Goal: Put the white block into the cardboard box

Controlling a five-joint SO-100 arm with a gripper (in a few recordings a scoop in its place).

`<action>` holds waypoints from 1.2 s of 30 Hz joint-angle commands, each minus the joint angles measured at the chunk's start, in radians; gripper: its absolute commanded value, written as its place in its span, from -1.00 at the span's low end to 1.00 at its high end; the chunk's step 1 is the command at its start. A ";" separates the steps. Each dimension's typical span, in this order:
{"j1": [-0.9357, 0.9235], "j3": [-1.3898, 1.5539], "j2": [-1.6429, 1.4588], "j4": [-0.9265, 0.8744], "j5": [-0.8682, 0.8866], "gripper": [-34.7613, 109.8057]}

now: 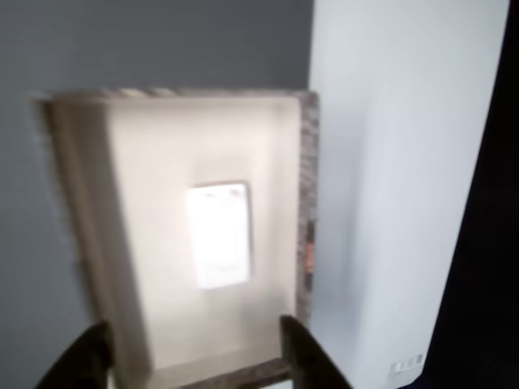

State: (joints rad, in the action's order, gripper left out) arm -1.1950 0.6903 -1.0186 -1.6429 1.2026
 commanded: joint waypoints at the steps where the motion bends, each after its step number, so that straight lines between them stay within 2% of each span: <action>1: 0.051 0.130 -0.224 -0.003 -0.052 -0.15; 10: 0.172 0.469 -0.531 0.008 -0.179 -0.18; 16: 0.321 0.732 -0.746 0.038 -0.310 -0.18; 26: 0.609 1.121 -1.043 0.106 -0.574 -0.24; 36: 0.871 1.410 -1.355 0.106 -0.896 -0.40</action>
State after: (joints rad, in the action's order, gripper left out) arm -0.4142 2.0295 -2.2519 -1.5524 0.4203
